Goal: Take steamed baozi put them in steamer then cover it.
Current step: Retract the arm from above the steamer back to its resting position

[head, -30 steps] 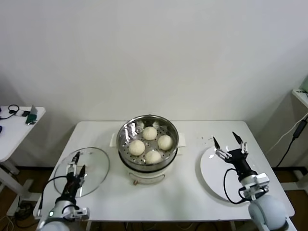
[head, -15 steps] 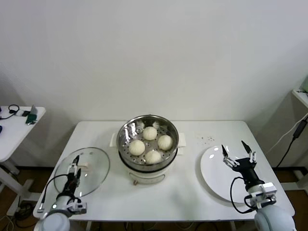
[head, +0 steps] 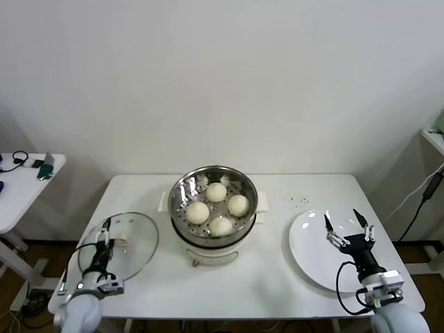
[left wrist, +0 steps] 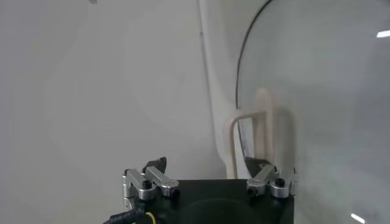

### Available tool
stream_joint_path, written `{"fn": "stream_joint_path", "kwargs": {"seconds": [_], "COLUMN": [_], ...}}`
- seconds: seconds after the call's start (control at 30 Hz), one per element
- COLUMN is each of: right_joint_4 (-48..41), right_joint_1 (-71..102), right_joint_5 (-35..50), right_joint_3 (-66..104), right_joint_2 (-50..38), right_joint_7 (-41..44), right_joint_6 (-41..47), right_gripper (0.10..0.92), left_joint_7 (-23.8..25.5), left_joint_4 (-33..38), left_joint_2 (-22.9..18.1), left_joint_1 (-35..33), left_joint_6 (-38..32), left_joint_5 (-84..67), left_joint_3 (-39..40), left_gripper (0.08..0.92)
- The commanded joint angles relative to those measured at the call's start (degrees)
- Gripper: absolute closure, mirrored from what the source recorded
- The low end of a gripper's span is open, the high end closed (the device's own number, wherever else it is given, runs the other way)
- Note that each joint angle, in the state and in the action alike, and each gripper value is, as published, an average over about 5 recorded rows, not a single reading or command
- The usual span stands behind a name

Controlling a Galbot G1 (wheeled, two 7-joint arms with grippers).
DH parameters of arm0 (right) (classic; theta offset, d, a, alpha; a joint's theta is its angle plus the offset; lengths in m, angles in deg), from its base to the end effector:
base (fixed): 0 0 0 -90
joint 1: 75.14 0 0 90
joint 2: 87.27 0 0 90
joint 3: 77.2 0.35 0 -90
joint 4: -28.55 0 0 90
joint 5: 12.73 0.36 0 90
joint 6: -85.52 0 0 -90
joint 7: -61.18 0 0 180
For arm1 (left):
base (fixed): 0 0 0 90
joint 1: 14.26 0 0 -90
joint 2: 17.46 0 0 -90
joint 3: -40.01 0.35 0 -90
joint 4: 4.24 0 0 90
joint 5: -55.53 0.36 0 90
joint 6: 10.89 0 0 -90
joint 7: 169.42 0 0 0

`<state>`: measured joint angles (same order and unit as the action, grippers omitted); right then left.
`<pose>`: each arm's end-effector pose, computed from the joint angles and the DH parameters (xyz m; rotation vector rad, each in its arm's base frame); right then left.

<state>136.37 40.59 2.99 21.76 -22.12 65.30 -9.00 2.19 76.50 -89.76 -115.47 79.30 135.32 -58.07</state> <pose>0.2202 -0.1492 -0.3228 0.1282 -3.0955 0.2855 0.2725 0.1716 -0.4347 -0.0160 -1.8994 -2.2047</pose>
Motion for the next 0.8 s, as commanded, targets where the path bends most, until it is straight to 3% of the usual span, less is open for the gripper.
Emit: {"fn": "stream_joint_path", "kwargs": {"seconds": [0.03,0.33,0.8], "right_joint_4": [-0.3,-1.5,-2.6], "right_joint_1": [0.8,0.7,0.6], "right_joint_5": [-1.4,-3.0,-4.9], "right_joint_3": [0.6,0.6,0.3], "right_joint_2": [0.9,1.6,3.4], "right_joint_7": [0.6,1.5,1.9], "right_joint_6": [-0.6,-1.3,-2.0], "right_gripper": [0.203,0.203,0.203], "left_joint_7": [-1.9,-1.6,-1.4], "left_joint_4": [-4.8,-4.5,-6.1], "left_joint_2": [0.2,0.1,-0.1], "left_joint_1": [4.5,3.7,4.8], "left_joint_6": [-0.2,-2.3,-3.6], "left_joint_5": [-0.8,-3.7,-4.4], "left_joint_3": [1.1,1.4,2.0], "left_gripper": [0.177,0.21,0.606]}}
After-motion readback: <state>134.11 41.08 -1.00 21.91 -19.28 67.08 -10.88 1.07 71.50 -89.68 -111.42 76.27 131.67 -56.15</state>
